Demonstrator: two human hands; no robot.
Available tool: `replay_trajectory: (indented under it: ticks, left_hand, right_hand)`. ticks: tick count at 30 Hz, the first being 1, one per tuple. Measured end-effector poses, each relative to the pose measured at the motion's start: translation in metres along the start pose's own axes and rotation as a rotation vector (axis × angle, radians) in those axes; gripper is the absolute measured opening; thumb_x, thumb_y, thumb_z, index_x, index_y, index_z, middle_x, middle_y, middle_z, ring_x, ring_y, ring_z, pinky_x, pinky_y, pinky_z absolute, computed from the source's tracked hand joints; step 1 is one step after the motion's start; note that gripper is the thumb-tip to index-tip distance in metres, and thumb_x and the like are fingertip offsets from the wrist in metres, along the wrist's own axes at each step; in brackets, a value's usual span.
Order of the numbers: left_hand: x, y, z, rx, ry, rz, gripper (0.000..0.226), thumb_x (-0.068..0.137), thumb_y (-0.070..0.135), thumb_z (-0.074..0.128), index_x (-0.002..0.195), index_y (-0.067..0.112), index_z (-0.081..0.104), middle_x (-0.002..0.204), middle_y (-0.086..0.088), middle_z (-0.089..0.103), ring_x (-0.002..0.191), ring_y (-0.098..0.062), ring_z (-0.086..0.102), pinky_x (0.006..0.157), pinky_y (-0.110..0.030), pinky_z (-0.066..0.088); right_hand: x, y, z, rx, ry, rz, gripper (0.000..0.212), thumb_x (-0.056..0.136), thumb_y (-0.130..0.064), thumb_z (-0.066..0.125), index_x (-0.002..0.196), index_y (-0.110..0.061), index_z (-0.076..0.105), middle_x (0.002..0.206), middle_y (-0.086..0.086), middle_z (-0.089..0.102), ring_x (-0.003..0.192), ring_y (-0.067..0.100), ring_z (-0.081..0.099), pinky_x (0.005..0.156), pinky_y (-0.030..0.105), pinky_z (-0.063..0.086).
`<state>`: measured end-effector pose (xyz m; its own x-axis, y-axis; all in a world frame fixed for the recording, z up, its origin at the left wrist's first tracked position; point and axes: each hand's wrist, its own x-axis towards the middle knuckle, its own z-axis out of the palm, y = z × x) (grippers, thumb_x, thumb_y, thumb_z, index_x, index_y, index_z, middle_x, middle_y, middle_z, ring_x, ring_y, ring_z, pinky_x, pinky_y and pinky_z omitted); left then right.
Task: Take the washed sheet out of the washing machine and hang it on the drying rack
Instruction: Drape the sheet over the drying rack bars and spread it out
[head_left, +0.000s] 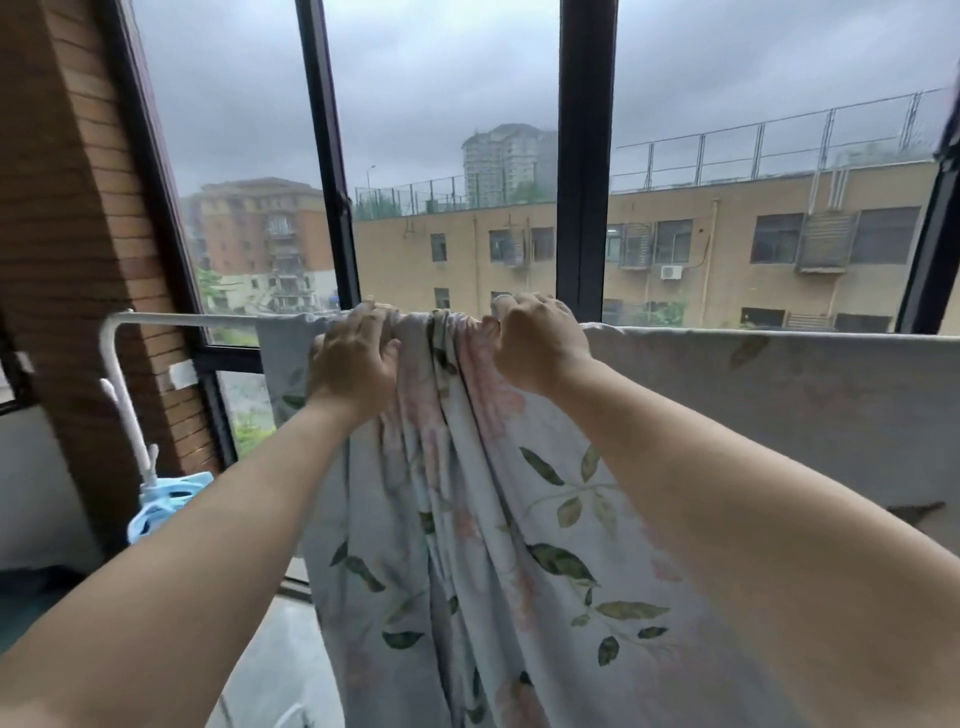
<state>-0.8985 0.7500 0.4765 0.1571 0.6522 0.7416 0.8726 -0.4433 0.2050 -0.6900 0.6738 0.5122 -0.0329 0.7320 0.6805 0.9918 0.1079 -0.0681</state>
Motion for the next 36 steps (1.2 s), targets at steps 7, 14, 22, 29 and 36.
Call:
replay_trajectory:
  ticks: [7,14,22,29,36]
  left_hand:
    - [0.051,-0.04,0.009,-0.027,-0.068,-0.089,0.062,0.096,0.063,0.029,0.138,0.022,0.049,0.143,-0.009,0.05,0.134,-0.032,0.039,0.107,-0.054,0.029]
    - [0.059,-0.039,0.028,-0.132,-0.139,-0.174,0.063,0.098,0.064,0.024,0.113,0.012,0.056,0.118,-0.022,0.059,0.118,-0.035,0.047,0.095,-0.048,0.042]
    - [0.062,-0.035,0.032,-0.113,-0.07,-0.196,0.047,0.1,0.044,0.032,0.112,0.007,0.057,0.119,-0.025,0.059,0.117,-0.038,0.048,0.095,-0.048,0.041]
    - [0.065,-0.029,0.031,-0.086,-0.105,-0.197,0.049,0.102,0.043,0.031,0.114,0.003,0.057,0.123,-0.029,0.057,0.118,-0.043,0.048,0.096,-0.047,0.039]
    - [0.062,-0.024,0.032,-0.08,-0.074,-0.224,0.047,0.102,0.04,0.033,0.113,0.001,0.056,0.119,-0.034,0.056,0.115,-0.045,0.049,0.095,-0.048,0.039]
  right_hand:
    - [0.033,-0.041,0.04,-0.026,-0.058,0.134,0.031,0.1,-0.025,0.031,0.109,-0.012,0.057,0.106,0.013,0.067,0.092,0.031,0.061,0.076,0.037,0.036]
    - [0.03,-0.023,0.048,-0.253,0.017,0.143,0.07,0.101,-0.056,0.005,0.089,-0.017,0.062,0.086,0.009,0.068,0.07,0.024,0.049,0.073,0.038,0.031]
    - [0.008,0.025,0.023,-0.335,0.026,0.216,0.068,0.103,-0.049,0.008,0.091,-0.019,0.069,0.087,0.01,0.07,0.08,0.029,0.058,0.079,0.04,0.035]
    - [-0.026,0.089,-0.016,-0.414,0.043,0.301,0.065,0.1,-0.04,0.012,0.09,-0.015,0.072,0.09,0.013,0.072,0.076,0.027,0.056,0.077,0.038,0.034]
    - [-0.058,0.144,-0.052,-0.458,0.038,0.376,0.056,0.098,-0.036,0.02,0.085,-0.013,0.07,0.088,0.016,0.071,0.072,0.027,0.052,0.076,0.037,0.034]
